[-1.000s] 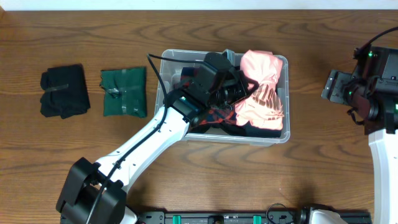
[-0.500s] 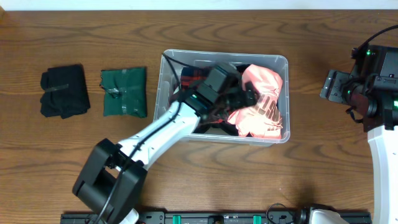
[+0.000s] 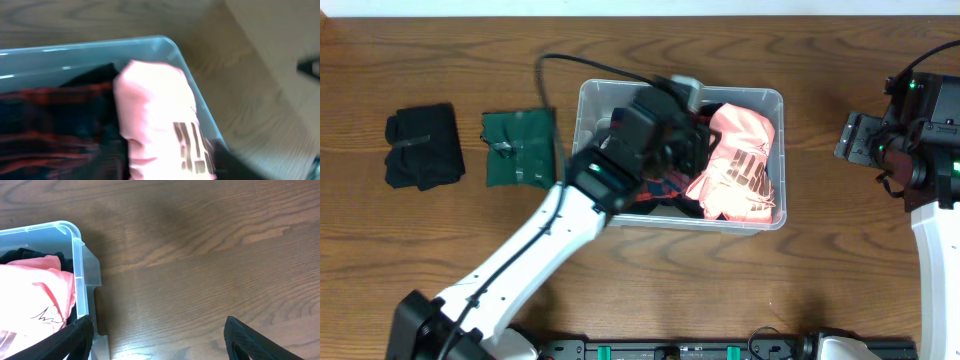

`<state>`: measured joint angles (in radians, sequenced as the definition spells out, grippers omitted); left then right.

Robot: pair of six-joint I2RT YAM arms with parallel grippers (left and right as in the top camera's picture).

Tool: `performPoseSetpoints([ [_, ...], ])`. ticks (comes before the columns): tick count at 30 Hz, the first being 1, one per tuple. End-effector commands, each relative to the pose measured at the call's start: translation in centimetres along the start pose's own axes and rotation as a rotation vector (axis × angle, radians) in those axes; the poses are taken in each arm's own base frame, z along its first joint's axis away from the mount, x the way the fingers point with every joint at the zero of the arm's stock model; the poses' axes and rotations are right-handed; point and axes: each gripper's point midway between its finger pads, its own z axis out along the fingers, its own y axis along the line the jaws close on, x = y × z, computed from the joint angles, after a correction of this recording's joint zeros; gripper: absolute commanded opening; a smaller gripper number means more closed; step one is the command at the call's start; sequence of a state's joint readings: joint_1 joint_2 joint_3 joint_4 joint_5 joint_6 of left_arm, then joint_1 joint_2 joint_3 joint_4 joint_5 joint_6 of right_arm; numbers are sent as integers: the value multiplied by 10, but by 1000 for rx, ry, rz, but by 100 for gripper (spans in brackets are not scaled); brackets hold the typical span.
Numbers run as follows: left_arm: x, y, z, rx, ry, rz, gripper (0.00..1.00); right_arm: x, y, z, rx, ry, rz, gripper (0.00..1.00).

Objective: Pack container
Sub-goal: 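Carry the pink shirt into the bin's right half and release, then move the left gripper to the dark green garment and grasp it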

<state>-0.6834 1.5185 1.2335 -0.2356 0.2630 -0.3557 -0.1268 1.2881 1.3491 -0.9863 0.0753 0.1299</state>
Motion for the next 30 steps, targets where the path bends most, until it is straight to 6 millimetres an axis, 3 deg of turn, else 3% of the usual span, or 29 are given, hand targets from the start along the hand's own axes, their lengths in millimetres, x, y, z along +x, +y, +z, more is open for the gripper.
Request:
performPoseSetpoints([
  [1, 24, 6, 27, -67, 68, 143, 7, -3, 0, -2, -3, -6, 18, 81],
  [8, 78, 18, 86, -77, 209, 149, 6, -3, 0, -2, -3, -6, 18, 81],
  [13, 117, 41, 110, -123, 321, 129, 6, -3, 0, -2, -3, -6, 18, 81],
  [15, 119, 46, 110, -132, 333, 125, 6, -3, 0, -2, -4, -5, 18, 81],
  [17, 108, 45, 103, -128, 311, 145, 6, -3, 0, -2, -3, -5, 18, 81],
  [20, 72, 40, 75, -148, 238, 158, 8, -3, 0, -2, -3, -5, 18, 81],
  [21, 58, 40, 62, -165, 206, 157, 21, -3, 0, -2, -3, -5, 18, 81],
  [22, 39, 40, 42, -186, 157, 154, 51, -3, 0, -2, -3, -5, 18, 81],
  [24, 10, 49, 3, -247, 74, 140, 83, -3, 0, -2, -3, -6, 18, 82],
  [27, -22, 81, -64, -349, -25, 73, 97, -3, 0, -2, -3, -6, 18, 84],
  [30, -37, 134, -127, -471, -92, -45, 98, -3, 0, -2, -4, -6, 18, 84],
])
